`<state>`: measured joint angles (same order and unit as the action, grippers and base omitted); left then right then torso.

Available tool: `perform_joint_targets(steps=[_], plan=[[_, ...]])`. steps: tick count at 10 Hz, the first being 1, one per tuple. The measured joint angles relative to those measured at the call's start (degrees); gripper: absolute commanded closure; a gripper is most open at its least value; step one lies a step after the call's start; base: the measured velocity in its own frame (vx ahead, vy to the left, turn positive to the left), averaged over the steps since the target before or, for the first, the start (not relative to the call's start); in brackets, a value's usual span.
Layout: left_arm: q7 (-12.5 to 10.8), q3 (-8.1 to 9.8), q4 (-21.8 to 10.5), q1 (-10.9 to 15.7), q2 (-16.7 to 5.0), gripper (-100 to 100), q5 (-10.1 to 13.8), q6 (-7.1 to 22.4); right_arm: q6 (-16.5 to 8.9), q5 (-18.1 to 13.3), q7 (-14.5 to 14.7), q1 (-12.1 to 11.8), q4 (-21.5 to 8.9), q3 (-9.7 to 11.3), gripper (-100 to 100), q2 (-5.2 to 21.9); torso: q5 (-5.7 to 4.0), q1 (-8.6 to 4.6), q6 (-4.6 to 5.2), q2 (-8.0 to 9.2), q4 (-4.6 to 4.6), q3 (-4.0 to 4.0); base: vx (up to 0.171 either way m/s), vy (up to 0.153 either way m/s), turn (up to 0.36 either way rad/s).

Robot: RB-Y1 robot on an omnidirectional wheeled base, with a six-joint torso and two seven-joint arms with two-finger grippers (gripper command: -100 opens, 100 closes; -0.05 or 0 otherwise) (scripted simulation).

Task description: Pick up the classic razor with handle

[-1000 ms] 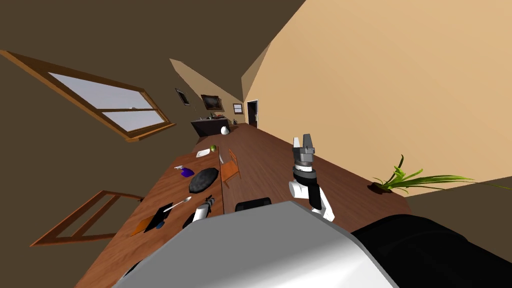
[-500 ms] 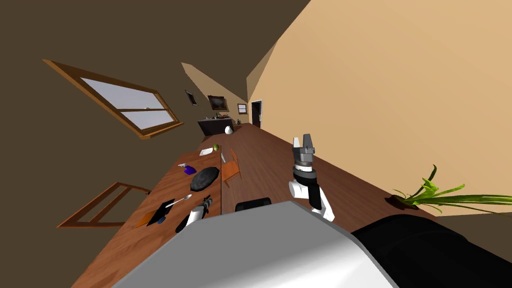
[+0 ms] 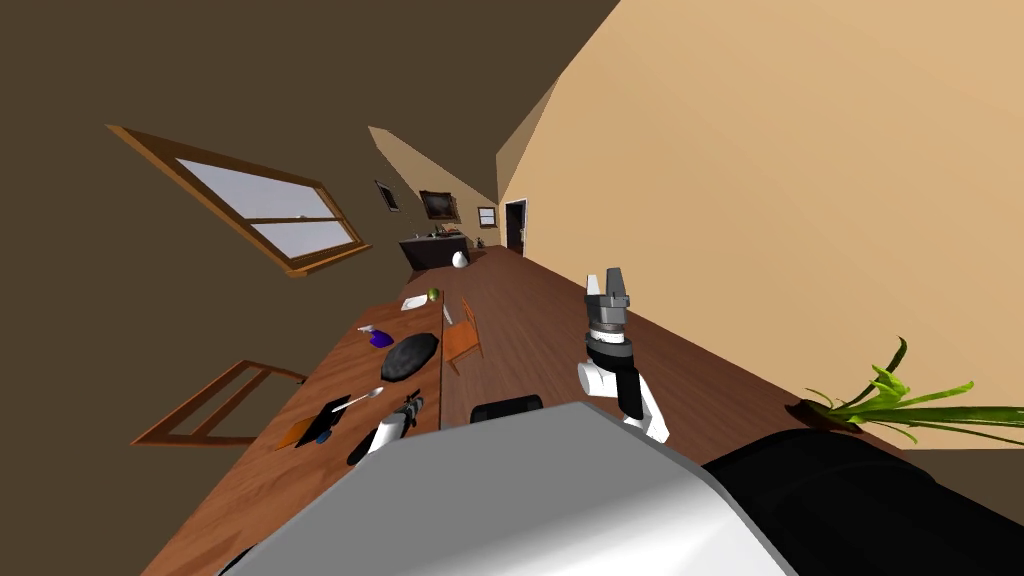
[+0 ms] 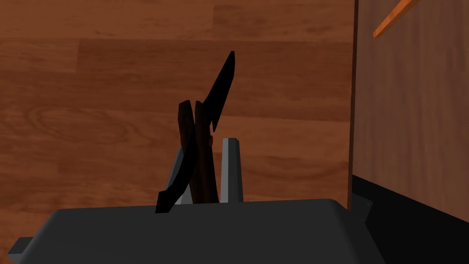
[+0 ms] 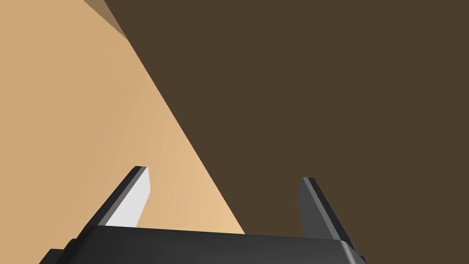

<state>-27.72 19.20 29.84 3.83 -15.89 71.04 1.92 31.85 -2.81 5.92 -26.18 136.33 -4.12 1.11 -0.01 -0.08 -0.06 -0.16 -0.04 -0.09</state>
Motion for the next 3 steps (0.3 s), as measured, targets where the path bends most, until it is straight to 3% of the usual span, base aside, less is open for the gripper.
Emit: perform_joint_targets(steps=[1,2,3], plan=[[-0.03,-1.53,0.33,-0.35,-0.75,100,1.10,0.44,0.00,0.00,0.00,0.00,0.00,0.00,0,0.00,-0.01,-0.07,-0.01,-0.03,-0.01,-0.02,0.028,-0.044,0.054],[0.00,-0.47,0.85,-0.58,-0.60,100,-0.03,1.09,0.00,0.00,0.00,0.00,0.00,0.00,0,0.00,-0.01,-0.08,0.03,-0.05,-0.01,-0.03,0.011,-0.016,0.006],[0.02,-0.23,0.92,-0.60,-0.55,0,-0.25,1.28,0.00,0.00,0.00,0.00,0.00,0.00,0,0.00,0.00,0.00,0.04,-0.02,0.00,-0.01,0.000,0.000,0.000]])
